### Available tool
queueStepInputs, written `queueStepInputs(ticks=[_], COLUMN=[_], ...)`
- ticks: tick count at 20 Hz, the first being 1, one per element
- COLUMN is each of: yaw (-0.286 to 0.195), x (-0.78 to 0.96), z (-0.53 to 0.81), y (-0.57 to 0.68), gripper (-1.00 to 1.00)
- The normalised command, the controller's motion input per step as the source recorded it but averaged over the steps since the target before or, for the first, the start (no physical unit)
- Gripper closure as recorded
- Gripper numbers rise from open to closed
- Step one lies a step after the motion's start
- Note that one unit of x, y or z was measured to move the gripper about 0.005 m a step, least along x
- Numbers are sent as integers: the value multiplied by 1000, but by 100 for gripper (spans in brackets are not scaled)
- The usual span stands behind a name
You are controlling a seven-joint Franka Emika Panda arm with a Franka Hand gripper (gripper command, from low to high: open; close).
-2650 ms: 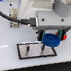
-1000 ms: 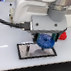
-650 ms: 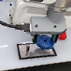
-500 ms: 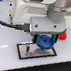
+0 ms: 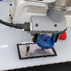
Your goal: Insert the blue gear onto the right peg, followed by the red gear
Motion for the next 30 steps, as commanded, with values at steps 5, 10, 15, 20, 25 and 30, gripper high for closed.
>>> queueStepInputs(ticks=[5, 10, 15, 20, 25, 30], yaw=[0, 0, 0, 0, 0, 0], x=[174, 128, 122, 151, 253, 262], z=[249, 82, 404, 140, -45, -104], y=[4, -13, 0, -11, -44, -47], gripper=[100, 100, 100, 100, 100, 100])
